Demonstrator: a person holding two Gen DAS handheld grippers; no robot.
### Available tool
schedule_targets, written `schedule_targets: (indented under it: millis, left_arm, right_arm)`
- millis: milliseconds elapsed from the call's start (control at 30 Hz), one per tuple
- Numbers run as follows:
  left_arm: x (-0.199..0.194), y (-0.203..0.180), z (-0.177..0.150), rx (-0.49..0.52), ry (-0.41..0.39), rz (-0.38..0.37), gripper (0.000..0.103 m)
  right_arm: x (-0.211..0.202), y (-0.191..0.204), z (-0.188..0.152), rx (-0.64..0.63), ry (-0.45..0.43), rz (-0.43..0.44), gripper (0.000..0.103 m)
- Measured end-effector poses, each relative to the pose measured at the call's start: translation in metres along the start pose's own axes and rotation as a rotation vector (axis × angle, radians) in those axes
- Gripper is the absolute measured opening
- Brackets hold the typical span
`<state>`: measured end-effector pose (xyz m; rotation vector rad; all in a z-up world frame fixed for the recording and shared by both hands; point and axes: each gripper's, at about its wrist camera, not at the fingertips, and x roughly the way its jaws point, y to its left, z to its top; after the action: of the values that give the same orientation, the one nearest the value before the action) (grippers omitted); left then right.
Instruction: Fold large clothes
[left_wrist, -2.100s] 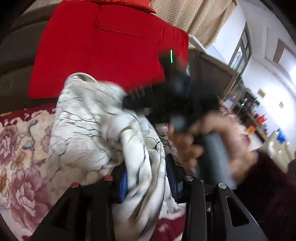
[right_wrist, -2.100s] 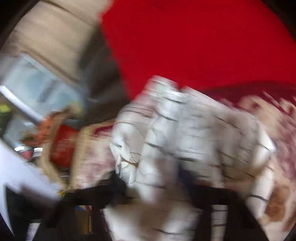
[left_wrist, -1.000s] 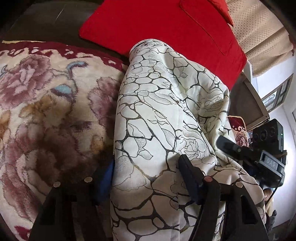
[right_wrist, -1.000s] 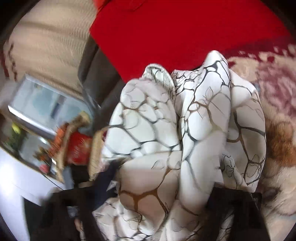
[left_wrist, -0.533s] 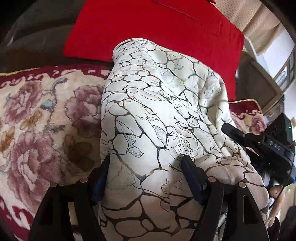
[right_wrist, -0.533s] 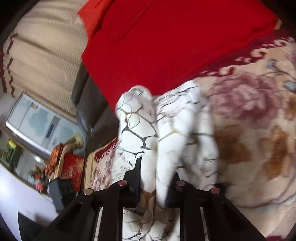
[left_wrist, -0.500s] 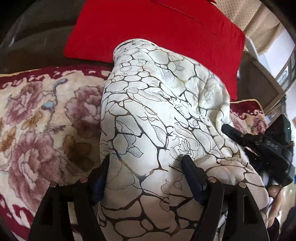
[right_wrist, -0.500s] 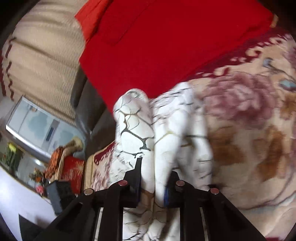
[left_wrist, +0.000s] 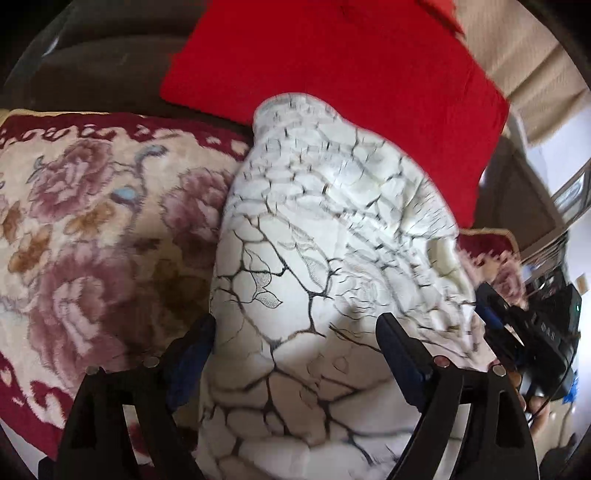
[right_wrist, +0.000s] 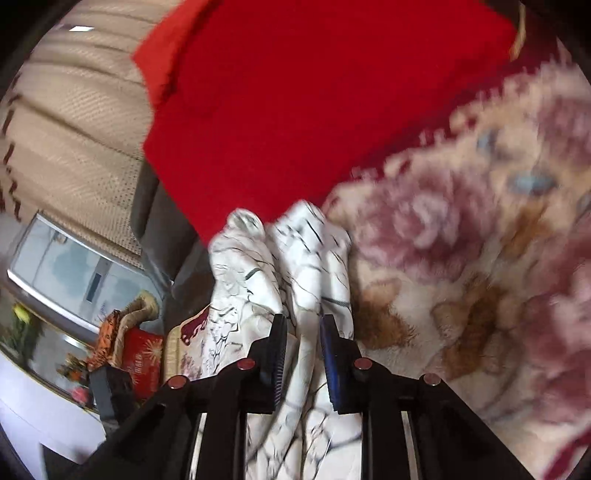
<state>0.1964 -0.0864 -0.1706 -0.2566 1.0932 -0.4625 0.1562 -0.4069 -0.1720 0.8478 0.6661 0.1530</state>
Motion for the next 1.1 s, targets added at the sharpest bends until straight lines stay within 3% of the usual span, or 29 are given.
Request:
schedule_targets:
  millis: [100,300,400,467,567,633,733,833,1100]
  left_arm:
    - [-0.031,0.007,-0.001,0.017,-0.076,0.051,0.088]
    - [-0.049,0.043,-0.002,0.001,-0.125,0.305,0.088]
    - [-0.041,0.061,-0.008,-0.012,-0.092,0.319,0.088]
    - [-0.034,0.056,-0.012,0.010,-0.075,0.321,0.088]
    - [-0.020,0.035,-0.022,0.074,-0.033,0.298,0.088]
    - [-0.007,0.024,-0.026,0.120,-0.022,0.289,0.088]
    - [0.002,0.010,-0.028,0.170,-0.059,0.326,0.088]
    - [0.010,0.003,-0.026,0.204,-0.061,0.358,0.087]
    - [0.031,-0.010,-0.023,0.270,-0.060,0.419,0.087]
  right_arm:
    - [-0.023,0.036,-0.009,-0.099,-0.019,0.027,0.022]
    - [-0.015,0.126,-0.051,-0.299,0.085,0.155,0.022]
    - [0.005,0.161,-0.078,-0.375,0.164,0.186,0.022]
    - [0.022,0.171,-0.095,-0.432,0.200,0.138,0.022]
    - [0.045,0.152,-0.109,-0.463,0.259,-0.053,0.017]
    - [0.055,0.114,-0.107,-0.428,0.278,-0.170,0.000]
    - [0.061,0.058,-0.098,-0.217,0.323,-0.075,0.000]
    - [0.066,0.053,-0.094,-0.200,0.326,-0.072,0.000]
    - [0.080,0.020,-0.081,0.005,0.326,0.025,0.000]
